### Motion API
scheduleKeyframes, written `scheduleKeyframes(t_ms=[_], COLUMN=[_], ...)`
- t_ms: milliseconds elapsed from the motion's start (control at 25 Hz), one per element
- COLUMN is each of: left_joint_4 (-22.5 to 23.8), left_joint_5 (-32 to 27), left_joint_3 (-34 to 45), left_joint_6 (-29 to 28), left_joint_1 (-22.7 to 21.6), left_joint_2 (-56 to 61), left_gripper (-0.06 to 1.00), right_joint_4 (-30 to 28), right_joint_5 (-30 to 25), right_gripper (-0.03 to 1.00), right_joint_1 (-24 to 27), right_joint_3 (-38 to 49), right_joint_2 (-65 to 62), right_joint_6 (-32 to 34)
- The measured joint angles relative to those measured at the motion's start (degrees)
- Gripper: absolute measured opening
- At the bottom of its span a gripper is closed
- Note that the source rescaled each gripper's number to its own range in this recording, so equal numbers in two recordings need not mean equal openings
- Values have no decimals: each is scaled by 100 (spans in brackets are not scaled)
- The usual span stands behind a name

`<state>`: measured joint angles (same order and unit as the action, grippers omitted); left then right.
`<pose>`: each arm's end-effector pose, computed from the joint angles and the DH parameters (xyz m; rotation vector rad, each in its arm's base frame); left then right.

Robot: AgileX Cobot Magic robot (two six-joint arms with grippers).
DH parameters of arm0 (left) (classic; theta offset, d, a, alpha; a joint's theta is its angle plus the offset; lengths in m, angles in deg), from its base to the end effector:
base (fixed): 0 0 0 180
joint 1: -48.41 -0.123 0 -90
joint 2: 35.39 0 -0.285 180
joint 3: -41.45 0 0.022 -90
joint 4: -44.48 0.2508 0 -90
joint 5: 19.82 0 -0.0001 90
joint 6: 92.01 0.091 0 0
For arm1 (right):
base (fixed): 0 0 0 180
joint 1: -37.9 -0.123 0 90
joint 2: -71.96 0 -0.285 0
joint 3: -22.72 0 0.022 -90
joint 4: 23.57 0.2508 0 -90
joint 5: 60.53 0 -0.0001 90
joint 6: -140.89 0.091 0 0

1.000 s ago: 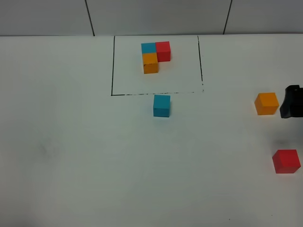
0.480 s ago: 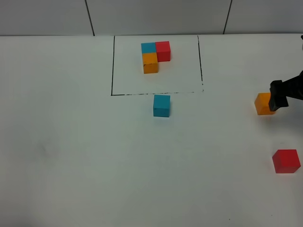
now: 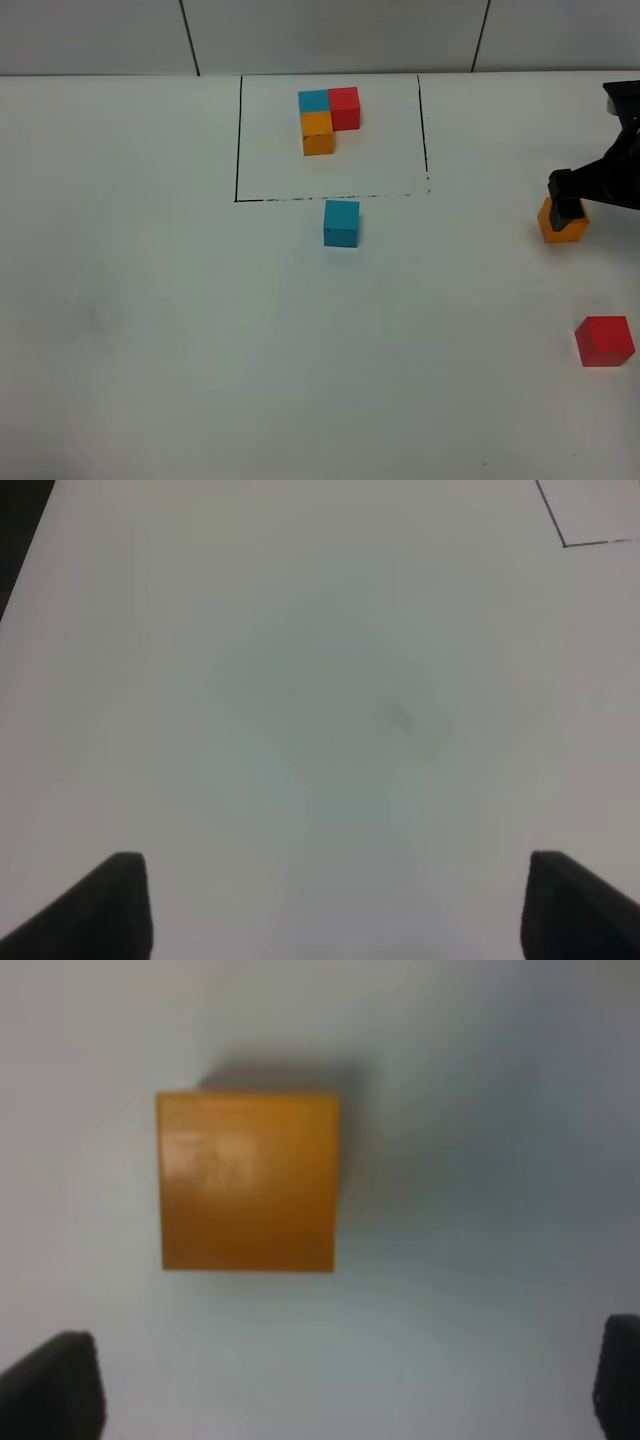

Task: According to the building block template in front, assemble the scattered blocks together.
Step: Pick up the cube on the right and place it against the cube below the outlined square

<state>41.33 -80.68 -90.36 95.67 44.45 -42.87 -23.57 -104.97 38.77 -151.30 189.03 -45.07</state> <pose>-0.0062 -0.0048 0.2791 0.0690 2.0320 0.0622 0.3715 -0.0056 0.1696 -0.1298 2.9207 -0.0191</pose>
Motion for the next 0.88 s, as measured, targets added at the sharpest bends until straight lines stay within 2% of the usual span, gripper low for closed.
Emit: scheduleKeyframes(t_ms=[360,600,720,800,880], left_joint_4=[0,0,0,0,0], left_joint_5=[0,0,0,0,0], left_joint_3=[0,0,0,0,0], left_joint_6=[0,0,0,0,0], left_joint_1=[0,0,0,0,0], left_joint_2=[0,0,0,0,0], left_gripper=[75,75,75,75,75], right_joint_4=[57,63,64,64,69], right_joint_5=[47,54,54,54,54], right_gripper=[100,92,80,67,47], right_joint_1=[-126,-126,-126,-126,-126], right_joint_3=[-452,-464,-464,-464,-464], right_joint_2=[507,843,923,982,1017], right_joint_6=[0,-5,-5,-5,11])
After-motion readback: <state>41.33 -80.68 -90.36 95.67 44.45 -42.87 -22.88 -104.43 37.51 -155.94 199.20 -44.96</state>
